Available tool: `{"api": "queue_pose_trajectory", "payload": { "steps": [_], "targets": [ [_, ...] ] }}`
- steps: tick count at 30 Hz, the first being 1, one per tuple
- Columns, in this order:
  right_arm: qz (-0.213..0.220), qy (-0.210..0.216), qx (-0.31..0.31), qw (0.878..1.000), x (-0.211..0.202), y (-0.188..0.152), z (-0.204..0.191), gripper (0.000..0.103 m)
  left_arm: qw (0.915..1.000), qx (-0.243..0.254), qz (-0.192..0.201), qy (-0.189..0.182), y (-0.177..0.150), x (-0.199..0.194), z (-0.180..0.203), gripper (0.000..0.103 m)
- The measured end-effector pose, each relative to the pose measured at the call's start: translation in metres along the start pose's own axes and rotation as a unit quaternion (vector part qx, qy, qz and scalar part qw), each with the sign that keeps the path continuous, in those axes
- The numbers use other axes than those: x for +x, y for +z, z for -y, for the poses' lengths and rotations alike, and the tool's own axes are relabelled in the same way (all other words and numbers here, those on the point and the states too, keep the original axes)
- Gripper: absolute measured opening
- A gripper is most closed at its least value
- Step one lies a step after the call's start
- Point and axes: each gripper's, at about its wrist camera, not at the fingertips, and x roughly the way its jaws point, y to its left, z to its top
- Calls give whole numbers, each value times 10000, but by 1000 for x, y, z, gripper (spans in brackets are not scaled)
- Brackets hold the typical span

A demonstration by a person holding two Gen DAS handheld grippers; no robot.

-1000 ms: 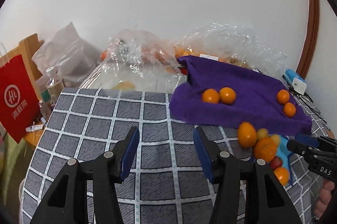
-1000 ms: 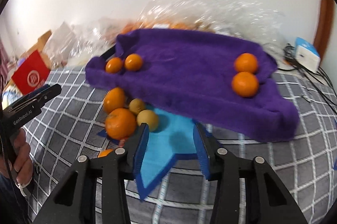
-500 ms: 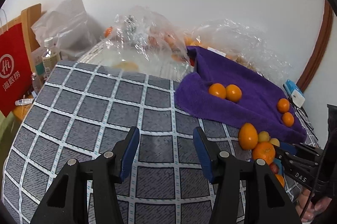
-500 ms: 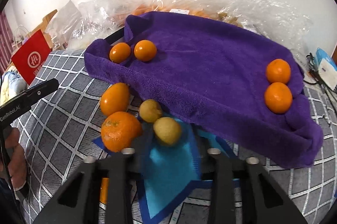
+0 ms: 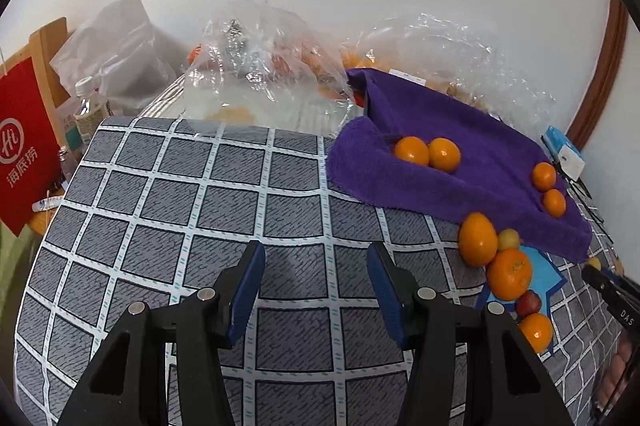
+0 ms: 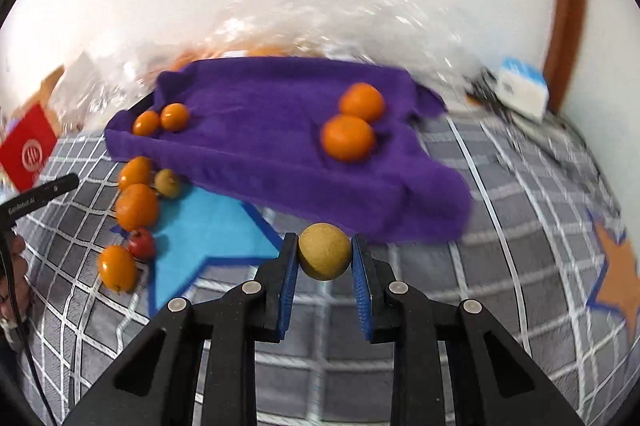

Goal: Organize fruits
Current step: 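Grasp a yellow-green round fruit from the blue star with the right tool, then close the left tool on a tangerine while the right tool holds its yellow fruit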

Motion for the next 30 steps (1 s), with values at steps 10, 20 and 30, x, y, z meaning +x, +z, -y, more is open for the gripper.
{"api": "queue_pose_trajectory", "payload": {
  "steps": [10, 20, 30],
  "targets": [
    [-153, -144, 251, 9995, 12, -9, 13, 26, 9999, -69, -135, -21, 3, 0, 2, 49],
    [-110, -201, 336, 9992, 9, -11, 17, 26, 9945, 272, -476, -890, 21, 11, 89, 51],
    [-155, -171, 328, 9992, 11, -11, 17, 26, 9873, -269, -1070, -1139, 24, 53, 91, 30]
  ]
}}
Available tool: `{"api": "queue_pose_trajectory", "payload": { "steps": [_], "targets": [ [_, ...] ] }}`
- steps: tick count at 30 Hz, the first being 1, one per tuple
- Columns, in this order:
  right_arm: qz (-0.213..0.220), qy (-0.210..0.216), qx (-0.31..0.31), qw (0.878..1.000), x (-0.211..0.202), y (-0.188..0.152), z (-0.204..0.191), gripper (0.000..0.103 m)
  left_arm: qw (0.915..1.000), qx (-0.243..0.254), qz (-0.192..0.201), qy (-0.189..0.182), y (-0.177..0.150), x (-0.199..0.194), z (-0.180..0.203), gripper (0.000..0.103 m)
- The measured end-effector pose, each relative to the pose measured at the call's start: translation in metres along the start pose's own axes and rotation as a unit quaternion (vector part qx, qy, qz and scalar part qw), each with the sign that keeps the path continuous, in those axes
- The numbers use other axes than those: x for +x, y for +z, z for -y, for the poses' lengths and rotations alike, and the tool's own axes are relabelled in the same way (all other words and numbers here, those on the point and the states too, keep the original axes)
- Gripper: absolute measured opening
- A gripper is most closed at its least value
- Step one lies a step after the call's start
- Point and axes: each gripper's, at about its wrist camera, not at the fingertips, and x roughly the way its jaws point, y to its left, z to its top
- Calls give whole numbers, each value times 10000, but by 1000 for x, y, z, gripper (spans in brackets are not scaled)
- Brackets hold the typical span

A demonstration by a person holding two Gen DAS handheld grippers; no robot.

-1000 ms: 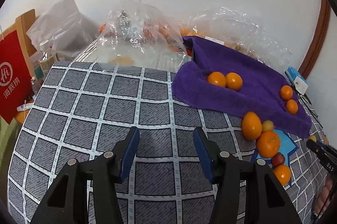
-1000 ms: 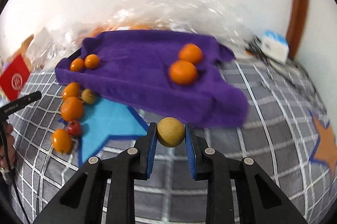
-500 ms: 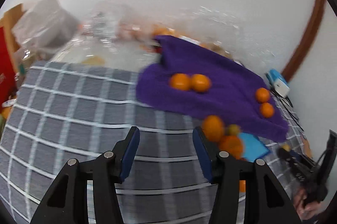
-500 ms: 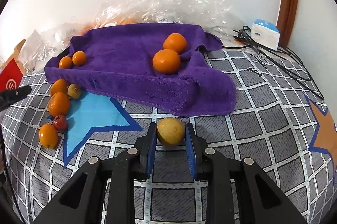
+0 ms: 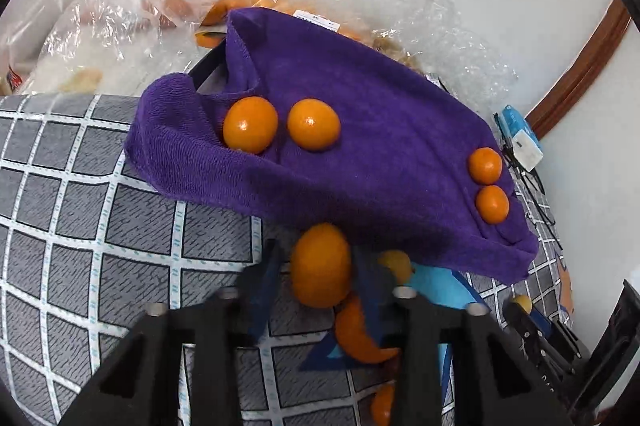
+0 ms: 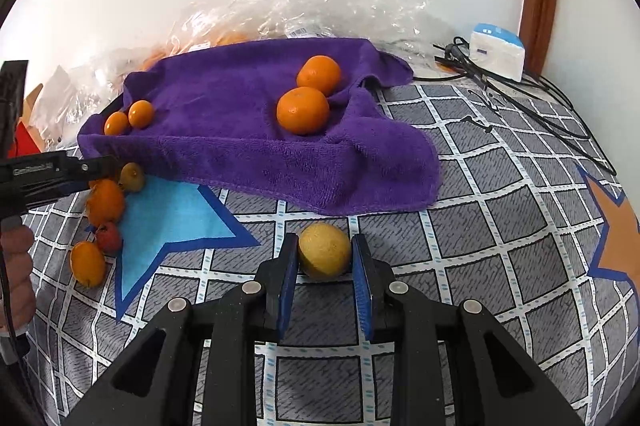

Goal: Organize fruits
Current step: 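Close the left tool on a tangerine while the right tool holds its yellow fruit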

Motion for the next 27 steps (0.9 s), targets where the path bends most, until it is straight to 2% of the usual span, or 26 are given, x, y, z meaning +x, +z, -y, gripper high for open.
{"api": "queue_pose_trajectory", "payload": {
  "steps": [2, 5, 7, 10, 12, 15, 17, 24, 27],
  "targets": [
    [-6, -34, -27, 10000, 0, 0, -1, 26, 10000, -19, 11, -20, -1, -5, -4, 30],
    [17, -70, -77, 9999, -1, -1, -2, 26, 9997, 42, 193, 173, -6, -27, -15, 30],
    [-4, -53, -75, 10000, 0, -1, -2, 26, 9988, 224, 206, 386, -12, -36, -18, 30],
    [-31, -47, -84, 9999, 1, 0, -2, 26, 9924, 820, -37, 919, -24, -34, -17, 31],
    [-34, -28, -108, 9999, 0, 0, -3, 26, 9889, 1022, 59, 1079, -32, -30, -15, 31],
    [-38, -18, -98, 9999, 0, 0, -3, 26, 9861, 1136, 452, 1129, -42, -30, -13, 31],
    [-38, -37, -113, 9999, 0, 0, -3, 26, 9841, 1188, 484, 1232, -45, -32, -9, 31],
    [-50, -35, -86, 9999, 2, 0, -2, 26, 9925, 787, 503, 790, -46, -41, -27, 33],
    [-58, -45, -92, 9999, 2, 0, -2, 26, 9899, 936, 460, 963, -48, -38, -22, 33]
  ]
}}
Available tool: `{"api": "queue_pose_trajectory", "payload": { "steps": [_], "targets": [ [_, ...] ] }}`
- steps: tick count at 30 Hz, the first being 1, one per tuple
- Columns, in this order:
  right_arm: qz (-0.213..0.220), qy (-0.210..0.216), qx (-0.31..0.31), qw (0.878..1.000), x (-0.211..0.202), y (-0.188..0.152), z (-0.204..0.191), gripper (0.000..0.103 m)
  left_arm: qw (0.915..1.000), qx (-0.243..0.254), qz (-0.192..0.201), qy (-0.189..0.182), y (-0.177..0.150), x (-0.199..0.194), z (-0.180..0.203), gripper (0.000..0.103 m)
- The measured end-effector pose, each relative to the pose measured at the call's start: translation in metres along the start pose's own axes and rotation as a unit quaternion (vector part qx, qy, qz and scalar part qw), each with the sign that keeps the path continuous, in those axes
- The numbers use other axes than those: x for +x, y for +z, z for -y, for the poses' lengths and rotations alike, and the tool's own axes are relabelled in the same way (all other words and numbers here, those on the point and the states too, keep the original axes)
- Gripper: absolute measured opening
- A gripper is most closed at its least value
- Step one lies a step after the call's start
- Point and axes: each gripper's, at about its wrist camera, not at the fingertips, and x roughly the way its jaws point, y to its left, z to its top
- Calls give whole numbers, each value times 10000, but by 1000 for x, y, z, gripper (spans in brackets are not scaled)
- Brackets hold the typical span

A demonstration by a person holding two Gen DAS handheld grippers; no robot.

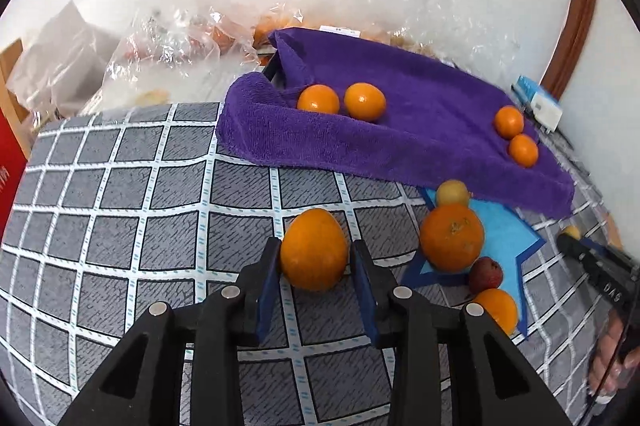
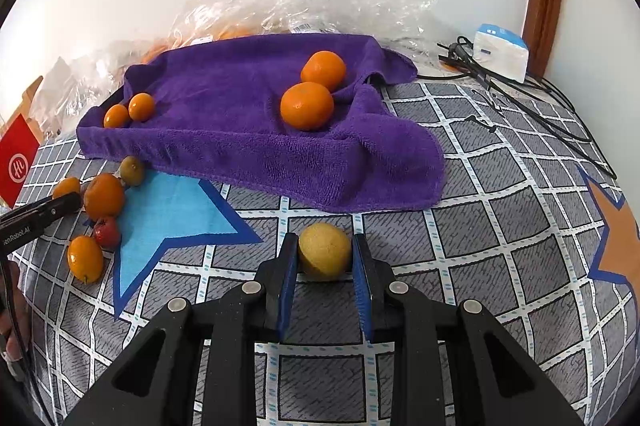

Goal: Organize fruits
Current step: 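Close the left tool on a tangerine while the right tool holds its yellow fruit, then lift and carry both fruits over the purple towel with both tools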

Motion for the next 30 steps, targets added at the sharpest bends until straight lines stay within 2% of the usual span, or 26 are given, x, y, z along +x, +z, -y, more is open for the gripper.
{"api": "queue_pose_trajectory", "payload": {
  "steps": [3, 9, 14, 18, 26, 30],
  "targets": [
    [1, -92, -68, 9999, 0, 0, -2, 26, 9996, 189, -30, 200, 2, 3, 9, 33],
    [5, -48, -59, 10000, 0, -1, -2, 26, 9999, -126, 83, -33, 0, -3, -3, 30],
    [139, -26, -24, 9999, -5, -1, -2, 26, 9984, -275, 496, -83, -1, -17, -5, 30],
    [464, -18, -81, 9989, -18, -4, -4, 26, 9960, -239, 862, -83, -1, -30, -3, 30],
    [746, 240, -250, 9966, -29, -6, -11, 26, 9927, -306, 1158, -124, -1, -40, -7, 30],
    [864, 239, -287, 9956, -34, -6, -13, 26, 9907, -344, 1311, -149, -2, -46, -8, 30]
  ]
}}
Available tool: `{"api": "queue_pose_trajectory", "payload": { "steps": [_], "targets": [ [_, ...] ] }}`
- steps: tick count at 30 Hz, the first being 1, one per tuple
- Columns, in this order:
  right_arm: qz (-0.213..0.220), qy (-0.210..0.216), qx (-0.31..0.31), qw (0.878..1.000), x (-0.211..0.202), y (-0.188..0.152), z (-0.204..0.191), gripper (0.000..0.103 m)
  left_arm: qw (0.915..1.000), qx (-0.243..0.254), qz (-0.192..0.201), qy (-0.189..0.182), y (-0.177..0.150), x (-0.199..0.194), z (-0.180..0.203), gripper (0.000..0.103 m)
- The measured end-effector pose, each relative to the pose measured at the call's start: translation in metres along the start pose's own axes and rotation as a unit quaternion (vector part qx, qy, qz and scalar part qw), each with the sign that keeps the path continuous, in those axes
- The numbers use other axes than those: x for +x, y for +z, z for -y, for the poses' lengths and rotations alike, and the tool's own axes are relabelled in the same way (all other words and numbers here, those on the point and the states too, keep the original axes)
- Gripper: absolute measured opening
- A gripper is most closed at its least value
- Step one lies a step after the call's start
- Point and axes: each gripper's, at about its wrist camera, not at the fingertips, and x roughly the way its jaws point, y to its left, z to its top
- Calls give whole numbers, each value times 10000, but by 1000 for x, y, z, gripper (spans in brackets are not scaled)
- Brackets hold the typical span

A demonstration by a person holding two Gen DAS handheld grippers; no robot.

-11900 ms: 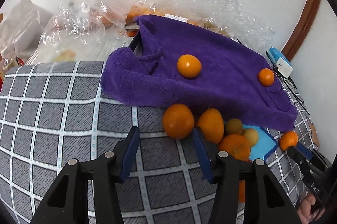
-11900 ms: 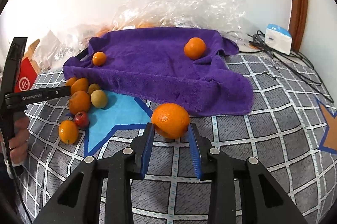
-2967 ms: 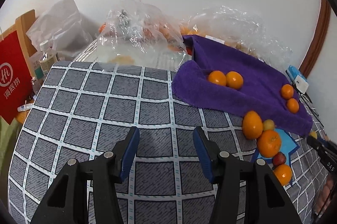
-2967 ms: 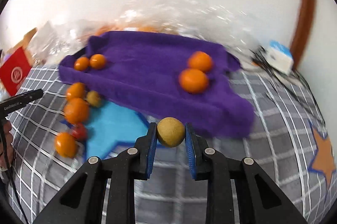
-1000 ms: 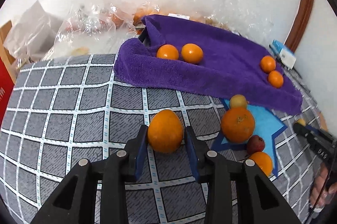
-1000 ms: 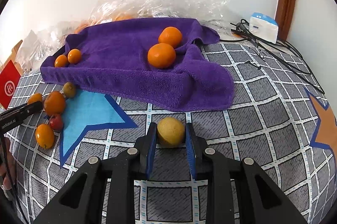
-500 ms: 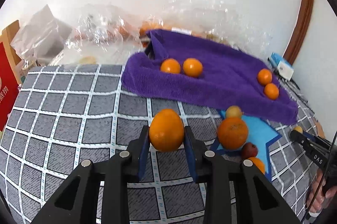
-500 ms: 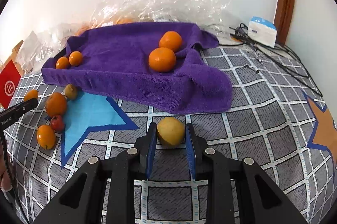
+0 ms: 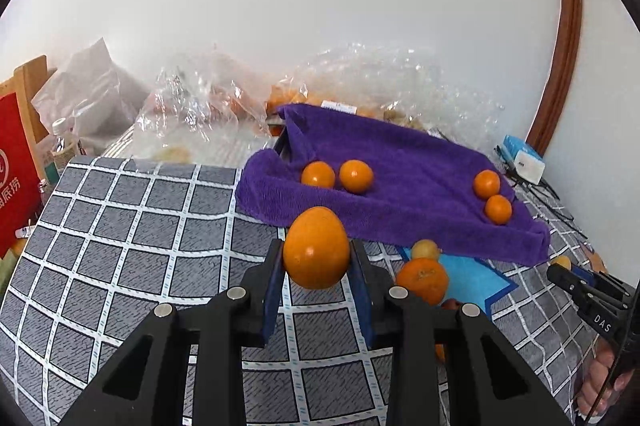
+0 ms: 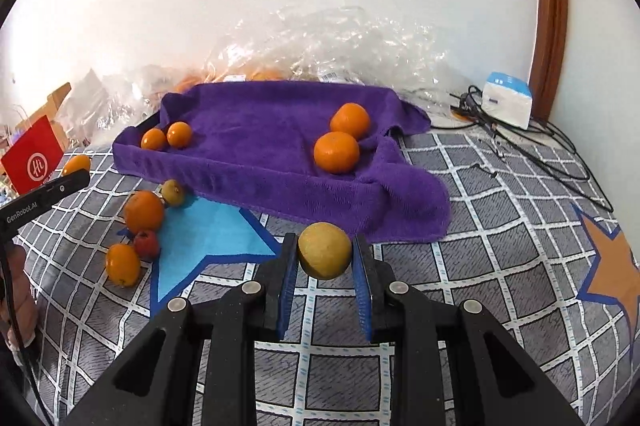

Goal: Organize fruits
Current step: 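Lift and carry both fruits over the purple towel with both tools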

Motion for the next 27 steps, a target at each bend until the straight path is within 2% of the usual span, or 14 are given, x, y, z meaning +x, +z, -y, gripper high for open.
{"api": "queue_pose_trajectory", "payload": {
  "steps": [12, 23, 27],
  "targets": [
    [247, 20, 333, 9991, -17, 9, 14, 26, 9997, -227, 55, 30, 2, 0, -6, 30],
    [425, -145, 248, 9987, -35, 33, 16, 26, 9996, -140, 210, 159, 2, -3, -3, 30],
    [541, -129, 280, 9981, -36, 43, 18, 26, 9991, -245, 355, 30, 6, -11, -6, 30]
  ]
}}
